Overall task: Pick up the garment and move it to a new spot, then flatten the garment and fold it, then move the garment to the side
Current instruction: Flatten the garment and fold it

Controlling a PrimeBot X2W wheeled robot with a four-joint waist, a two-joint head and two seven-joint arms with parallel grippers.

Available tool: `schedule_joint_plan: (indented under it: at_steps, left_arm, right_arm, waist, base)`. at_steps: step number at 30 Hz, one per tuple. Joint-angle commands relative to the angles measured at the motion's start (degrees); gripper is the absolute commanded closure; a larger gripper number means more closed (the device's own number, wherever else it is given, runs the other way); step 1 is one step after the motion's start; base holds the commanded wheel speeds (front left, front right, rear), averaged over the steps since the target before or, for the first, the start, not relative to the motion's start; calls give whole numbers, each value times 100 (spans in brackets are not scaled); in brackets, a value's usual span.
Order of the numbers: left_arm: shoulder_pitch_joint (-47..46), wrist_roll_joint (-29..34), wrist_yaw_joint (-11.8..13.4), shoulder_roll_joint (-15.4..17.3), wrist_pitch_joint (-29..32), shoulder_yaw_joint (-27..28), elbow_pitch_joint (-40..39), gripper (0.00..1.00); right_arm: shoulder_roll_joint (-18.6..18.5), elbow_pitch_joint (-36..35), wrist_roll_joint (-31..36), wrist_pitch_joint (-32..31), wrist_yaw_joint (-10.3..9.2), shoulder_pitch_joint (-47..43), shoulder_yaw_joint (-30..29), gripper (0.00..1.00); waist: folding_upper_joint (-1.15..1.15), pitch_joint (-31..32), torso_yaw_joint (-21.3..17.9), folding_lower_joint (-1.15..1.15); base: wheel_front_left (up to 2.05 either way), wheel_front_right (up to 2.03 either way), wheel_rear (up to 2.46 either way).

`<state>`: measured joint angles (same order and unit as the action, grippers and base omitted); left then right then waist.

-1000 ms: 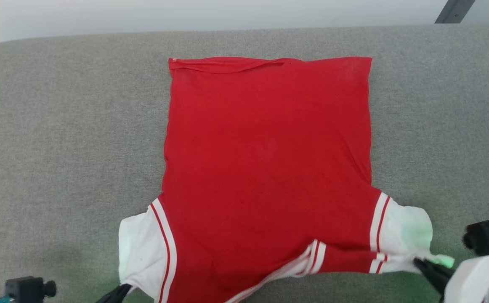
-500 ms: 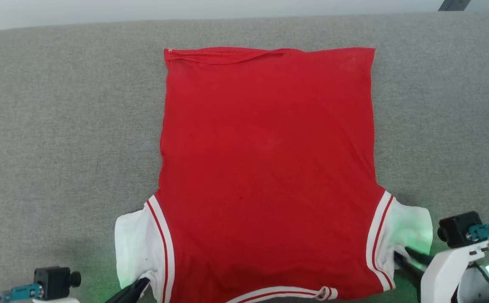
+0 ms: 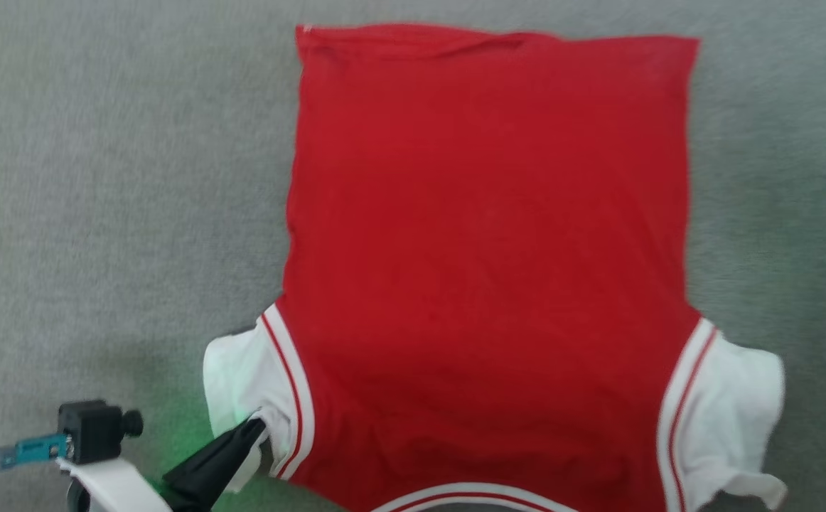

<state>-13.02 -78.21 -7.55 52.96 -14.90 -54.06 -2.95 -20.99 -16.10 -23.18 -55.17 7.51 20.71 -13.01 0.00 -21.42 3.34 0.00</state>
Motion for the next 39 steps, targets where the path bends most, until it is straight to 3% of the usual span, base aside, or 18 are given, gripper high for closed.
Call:
schedule_joint_plan:
  at_steps: [1, 10, 19, 20, 22, 29, 32, 39]
  left_arm:
    - [-155, 58, 13, 2, -28, -18, -51, 100]
    - [-830, 155, 13, -173, -33, -324, -191, 100]
    - [-1074, 184, 13, -335, -34, -305, -188, 100]
    - [-1085, 200, 13, -341, -34, -304, -198, 100]
    - [-1119, 220, 13, -349, -34, -286, -204, 100]
    - [-935, 245, 13, -384, -35, -72, -85, 100]
    - [-776, 237, 13, -392, -35, -16, -36, 100]
    - [-370, 134, 13, -361, -35, 144, 58, 100]
  right_arm:
    - [39, 271, 187, -56, -4, 406, 24, 0]
    - [282, 2071, 1227, -540, -4, 2763, 108, 0]
    - [498, 3124, 1567, -956, -4, 3341, 259, 0]
    - [518, 3188, 1573, -966, -4, 3334, 282, 27]
    - [533, 3291, 1572, -944, -4, 3375, 300, 100]
    - [406, 3192, 1293, -669, -4, 3216, 257, 100]
    - [148, 2880, 966, -719, -4, 2825, 286, 100]
    - [-594, 1391, -439, -1904, -4, 828, 402, 100]
  waist:
    - [0, -311, 238, 0]
    - [0, -1013, 802, 0]
    - [0, -1212, 1036, 0]
    - [0, -1216, 1040, 0]
    - [0, -1212, 1037, 0]
    - [0, -875, 861, 0]
    - [0, -602, 765, 0]
    - [0, -69, 493, 0]
  base:
    - [0, 0, 0]
    - [0, 0, 0]
    - [0, 0, 0]
    - [0, 0, 0]
    - [0, 0, 0]
    - [0, 0, 0]
    - [0, 0, 0]
    - [0, 0, 0]
